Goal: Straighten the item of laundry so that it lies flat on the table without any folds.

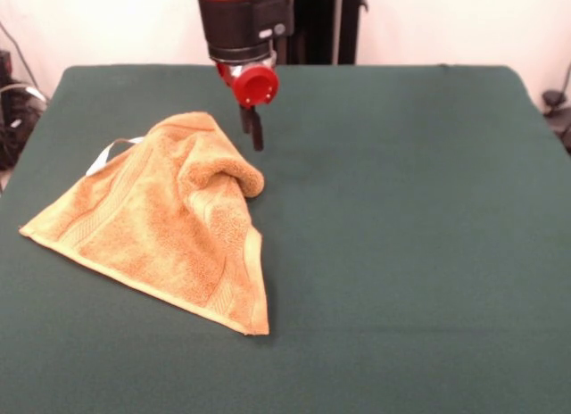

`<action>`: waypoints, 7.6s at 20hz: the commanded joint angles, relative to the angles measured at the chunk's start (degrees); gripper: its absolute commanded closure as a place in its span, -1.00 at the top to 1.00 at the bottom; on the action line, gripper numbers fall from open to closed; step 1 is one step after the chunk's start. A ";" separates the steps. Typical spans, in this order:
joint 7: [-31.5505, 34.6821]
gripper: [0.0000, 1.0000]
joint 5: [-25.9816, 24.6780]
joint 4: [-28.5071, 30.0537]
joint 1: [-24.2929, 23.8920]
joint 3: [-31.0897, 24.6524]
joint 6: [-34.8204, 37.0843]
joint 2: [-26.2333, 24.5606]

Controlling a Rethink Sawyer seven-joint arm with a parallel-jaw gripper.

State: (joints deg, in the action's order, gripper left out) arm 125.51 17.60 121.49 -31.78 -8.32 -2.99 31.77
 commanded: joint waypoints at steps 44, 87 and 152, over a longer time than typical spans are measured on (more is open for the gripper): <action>7.25 -1.00 -6.44 -8.70 -0.28 5.19 9.09 -3.47; 16.82 1.00 0.33 3.01 -0.29 -3.67 4.25 5.58; 7.40 -1.00 -8.51 -18.32 8.09 11.80 15.06 -6.13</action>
State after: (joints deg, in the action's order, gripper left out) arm 128.24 8.53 105.03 -24.39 3.80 4.72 28.14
